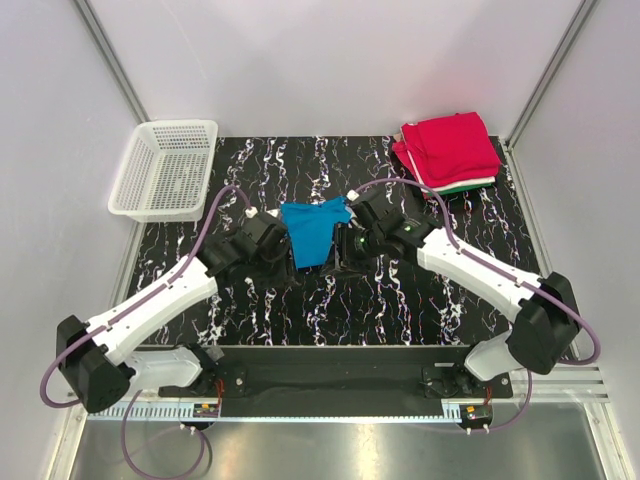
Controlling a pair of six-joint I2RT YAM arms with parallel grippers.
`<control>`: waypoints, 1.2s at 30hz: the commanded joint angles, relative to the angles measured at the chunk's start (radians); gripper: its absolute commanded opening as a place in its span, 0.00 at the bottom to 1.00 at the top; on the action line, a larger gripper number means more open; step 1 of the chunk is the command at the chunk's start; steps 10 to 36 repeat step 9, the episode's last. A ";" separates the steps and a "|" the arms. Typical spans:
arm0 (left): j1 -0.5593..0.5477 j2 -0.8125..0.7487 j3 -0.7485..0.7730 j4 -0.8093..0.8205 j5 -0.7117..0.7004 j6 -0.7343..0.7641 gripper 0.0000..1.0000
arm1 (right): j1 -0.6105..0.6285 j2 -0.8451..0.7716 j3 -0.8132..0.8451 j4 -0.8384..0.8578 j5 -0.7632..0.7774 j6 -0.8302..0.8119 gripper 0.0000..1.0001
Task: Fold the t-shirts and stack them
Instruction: Reset both grippers
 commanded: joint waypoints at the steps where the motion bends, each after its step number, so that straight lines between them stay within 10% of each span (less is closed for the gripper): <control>1: -0.004 0.030 0.066 0.034 -0.028 0.006 0.46 | -0.002 -0.067 0.011 -0.022 0.058 0.016 0.48; 36: -0.005 0.053 0.109 0.033 -0.076 0.014 0.43 | 0.000 -0.153 0.002 -0.047 0.172 0.016 0.50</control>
